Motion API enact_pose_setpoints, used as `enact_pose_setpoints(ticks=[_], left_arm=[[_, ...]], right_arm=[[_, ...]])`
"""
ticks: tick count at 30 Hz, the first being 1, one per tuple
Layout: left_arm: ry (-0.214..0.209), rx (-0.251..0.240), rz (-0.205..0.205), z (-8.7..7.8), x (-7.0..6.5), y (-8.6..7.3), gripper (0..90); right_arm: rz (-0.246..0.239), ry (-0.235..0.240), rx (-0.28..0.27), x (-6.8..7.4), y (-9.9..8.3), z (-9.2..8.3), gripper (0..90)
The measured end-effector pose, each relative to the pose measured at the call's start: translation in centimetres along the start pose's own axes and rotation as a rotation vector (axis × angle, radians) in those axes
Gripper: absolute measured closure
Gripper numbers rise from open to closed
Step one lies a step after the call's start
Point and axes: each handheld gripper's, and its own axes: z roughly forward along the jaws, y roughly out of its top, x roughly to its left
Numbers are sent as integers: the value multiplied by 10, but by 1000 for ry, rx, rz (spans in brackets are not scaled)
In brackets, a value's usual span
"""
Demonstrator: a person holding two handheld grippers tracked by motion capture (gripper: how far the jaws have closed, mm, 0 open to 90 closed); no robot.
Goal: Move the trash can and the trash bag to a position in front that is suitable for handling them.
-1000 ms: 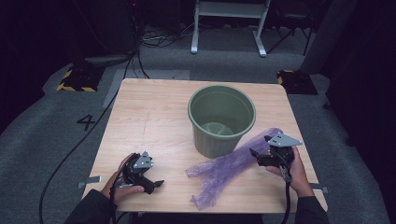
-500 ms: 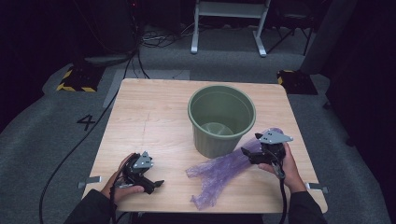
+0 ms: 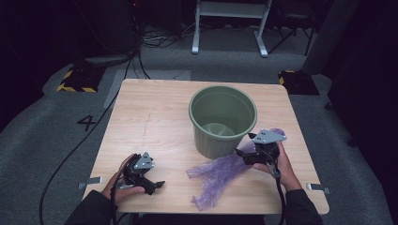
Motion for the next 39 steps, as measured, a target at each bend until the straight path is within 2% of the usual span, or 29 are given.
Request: enact_pose_setpoints(ticks=[39], left_arm=[[0,0,0,0,0,0,0]], right_arm=[[-66,41,-12,30,17,23,176]])
